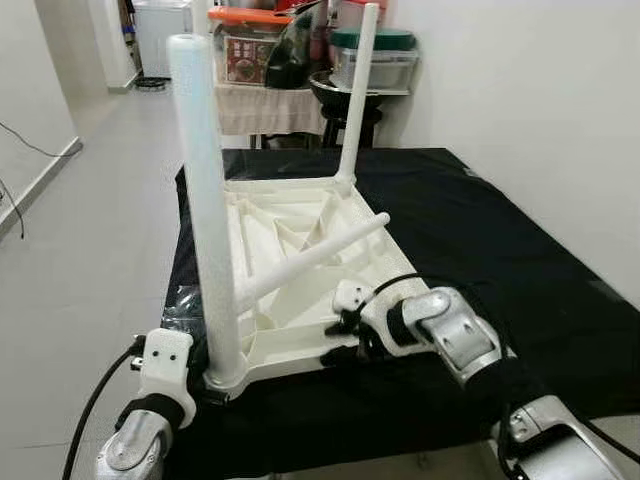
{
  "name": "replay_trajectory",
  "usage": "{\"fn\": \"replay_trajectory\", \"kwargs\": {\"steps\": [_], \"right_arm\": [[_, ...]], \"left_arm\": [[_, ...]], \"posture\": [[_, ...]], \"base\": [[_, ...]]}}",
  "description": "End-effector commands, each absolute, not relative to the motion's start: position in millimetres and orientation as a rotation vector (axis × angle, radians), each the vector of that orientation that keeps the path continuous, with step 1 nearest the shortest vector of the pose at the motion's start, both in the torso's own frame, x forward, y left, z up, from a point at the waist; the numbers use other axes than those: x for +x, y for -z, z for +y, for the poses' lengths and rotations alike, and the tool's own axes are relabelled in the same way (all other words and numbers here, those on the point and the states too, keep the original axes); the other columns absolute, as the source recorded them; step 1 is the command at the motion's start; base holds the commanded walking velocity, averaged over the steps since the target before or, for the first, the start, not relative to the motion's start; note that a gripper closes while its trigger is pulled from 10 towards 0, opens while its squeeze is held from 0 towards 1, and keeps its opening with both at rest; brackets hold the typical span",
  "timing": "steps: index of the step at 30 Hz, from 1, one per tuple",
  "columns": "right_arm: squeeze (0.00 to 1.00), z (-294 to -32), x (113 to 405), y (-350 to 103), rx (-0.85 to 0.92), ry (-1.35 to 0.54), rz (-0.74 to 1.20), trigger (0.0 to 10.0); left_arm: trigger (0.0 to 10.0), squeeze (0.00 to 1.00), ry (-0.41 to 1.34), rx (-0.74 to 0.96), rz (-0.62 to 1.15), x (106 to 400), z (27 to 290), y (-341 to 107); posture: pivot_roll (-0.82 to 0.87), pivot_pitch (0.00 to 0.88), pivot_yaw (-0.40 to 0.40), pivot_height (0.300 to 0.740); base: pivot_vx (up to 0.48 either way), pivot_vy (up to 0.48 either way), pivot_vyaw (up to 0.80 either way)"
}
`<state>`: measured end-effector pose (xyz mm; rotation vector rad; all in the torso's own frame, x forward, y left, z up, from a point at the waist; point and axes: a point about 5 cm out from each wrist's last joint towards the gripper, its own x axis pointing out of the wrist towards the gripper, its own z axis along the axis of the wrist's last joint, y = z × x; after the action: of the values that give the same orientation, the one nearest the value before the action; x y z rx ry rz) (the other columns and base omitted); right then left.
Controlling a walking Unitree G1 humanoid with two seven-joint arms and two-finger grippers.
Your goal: Building children table
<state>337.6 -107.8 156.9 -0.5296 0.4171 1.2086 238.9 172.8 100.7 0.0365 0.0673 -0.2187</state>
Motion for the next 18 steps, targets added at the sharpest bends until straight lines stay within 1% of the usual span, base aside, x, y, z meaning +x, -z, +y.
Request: {"fn": "replay_trajectory", "kwargs": {"steps": [1, 3, 5, 7, 8, 9, 10, 11, 15, 18], "right_arm": [[1.00, -106, 333, -164, -0.487, -1.253, 0.347, 10.0], [1.00, -107, 331, -166, -0.476, -1.267, 0.329, 10.0], [0.99, -114, 325, -169, -0.481, -1.296, 0.297, 10.0], [0.99, -117, 323, -169, -0.484, -1.301, 0.290, 10.0], [0.87, -119, 321, -169, -0.479, -1.315, 0.290, 10.0], [0.87, -119, 321, -169, -0.479, -1.315, 0.290, 10.0], [0.62, -121, 317, -168, -0.469, -1.336, 0.290, 10.0], [0.00, -122, 313, -168, -0.459, -1.356, 0.292, 10.0], [0.00, -124, 308, -167, -0.448, -1.376, 0.293, 10.0], [0.00, -127, 311, -169, -0.442, -1.355, 0.291, 10.0]], "left_arm": [[10.0, 0.00, 0.277, 0.019, 0.121, 235, 165, -91], [10.0, 0.00, 0.292, 0.017, 0.126, 234, 164, -91], [10.0, 0.00, 0.372, 0.009, 0.154, 224, 161, -87], [10.0, 0.00, 0.398, 0.008, 0.165, 220, 160, -86], [10.0, 0.00, 0.419, 0.010, 0.178, 217, 161, -85], [10.0, 0.00, 0.419, 0.010, 0.178, 217, 161, -85], [10.0, 0.00, 0.431, 0.014, 0.191, 214, 163, -83], [10.0, 0.00, 0.439, 0.017, 0.202, 212, 165, -82], [10.0, 0.00, 0.456, 0.025, 0.224, 208, 171, -80], [10.0, 0.00, 0.477, 0.032, 0.246, 202, 178, -81]], "posture": [[0.09, 0.000, -0.093, 0.740], [0.09, 0.000, -0.093, 0.740], [0.08, 0.000, -0.084, 0.740], [0.08, 0.000, -0.084, 0.740], [0.08, 0.000, -0.082, 0.740], [0.08, 0.000, -0.082, 0.740], [0.08, 0.000, -0.080, 0.740], [0.08, 0.000, -0.079, 0.740], [0.08, 0.000, -0.077, 0.740], [0.08, 0.000, -0.077, 0.740]], "base": [[0.000, 0.000, 0.00], [0.000, 0.000, 0.00], [0.000, 0.000, 0.00], [0.000, 0.000, 0.00], [0.000, 0.000, 0.00], [0.000, 0.000, 0.00], [0.000, 0.000, 0.00], [0.000, 0.000, 0.00], [0.000, 0.000, 0.00], [0.000, 0.000, 0.00]]}}
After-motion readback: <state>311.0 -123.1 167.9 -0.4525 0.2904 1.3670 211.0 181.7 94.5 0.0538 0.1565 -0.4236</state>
